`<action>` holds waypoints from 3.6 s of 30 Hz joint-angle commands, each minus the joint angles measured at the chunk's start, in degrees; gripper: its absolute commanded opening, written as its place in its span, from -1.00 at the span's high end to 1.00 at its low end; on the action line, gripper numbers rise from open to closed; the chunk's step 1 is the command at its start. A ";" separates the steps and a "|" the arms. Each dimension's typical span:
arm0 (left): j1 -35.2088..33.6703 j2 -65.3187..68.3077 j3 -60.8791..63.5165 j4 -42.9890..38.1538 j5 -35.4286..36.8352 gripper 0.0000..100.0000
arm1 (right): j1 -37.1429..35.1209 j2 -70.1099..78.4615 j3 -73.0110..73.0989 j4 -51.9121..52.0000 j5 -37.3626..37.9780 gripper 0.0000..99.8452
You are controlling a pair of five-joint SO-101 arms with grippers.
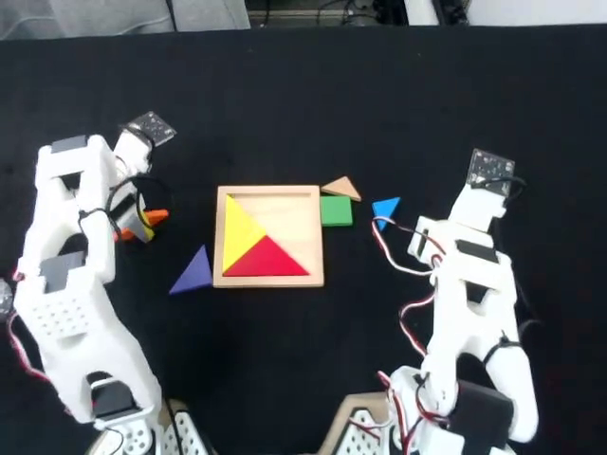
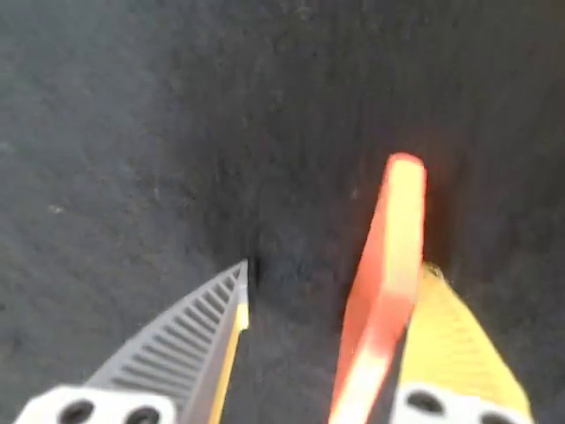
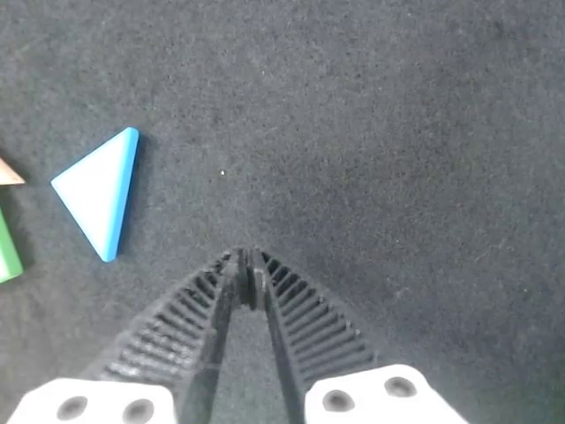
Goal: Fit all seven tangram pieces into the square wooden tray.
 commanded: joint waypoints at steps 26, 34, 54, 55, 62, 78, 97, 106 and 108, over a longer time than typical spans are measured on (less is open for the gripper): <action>5.67 -17.05 2.24 9.23 6.33 0.45 | -1.23 -2.42 -3.47 -1.05 -0.18 0.97; 4.26 -10.64 3.91 2.90 6.42 0.45 | -1.23 -2.33 -3.38 -1.05 -0.18 0.97; 2.95 -10.11 -2.59 5.10 6.42 0.45 | -1.23 -2.07 -3.38 -1.05 -0.18 0.97; 2.86 -9.49 -2.59 4.57 6.42 0.45 | -1.23 -2.07 -3.38 -1.05 -0.18 0.97; 2.77 -1.76 -3.91 2.29 6.42 0.45 | -1.23 -2.07 -3.38 -1.05 -0.18 0.97; 4.18 -0.79 -5.23 5.19 6.42 0.45 | -1.23 -2.07 -3.47 -1.05 -0.18 0.97; 2.51 6.15 -19.12 6.95 6.33 0.45 | -1.23 -2.07 -3.47 -1.05 -0.18 0.97; 2.59 6.77 -19.38 7.82 6.42 0.45 | -1.23 -2.07 -3.47 -1.05 -0.18 0.97; 2.77 5.45 -22.02 12.75 6.42 0.45 | -1.23 -2.07 -3.47 -1.05 -0.18 0.97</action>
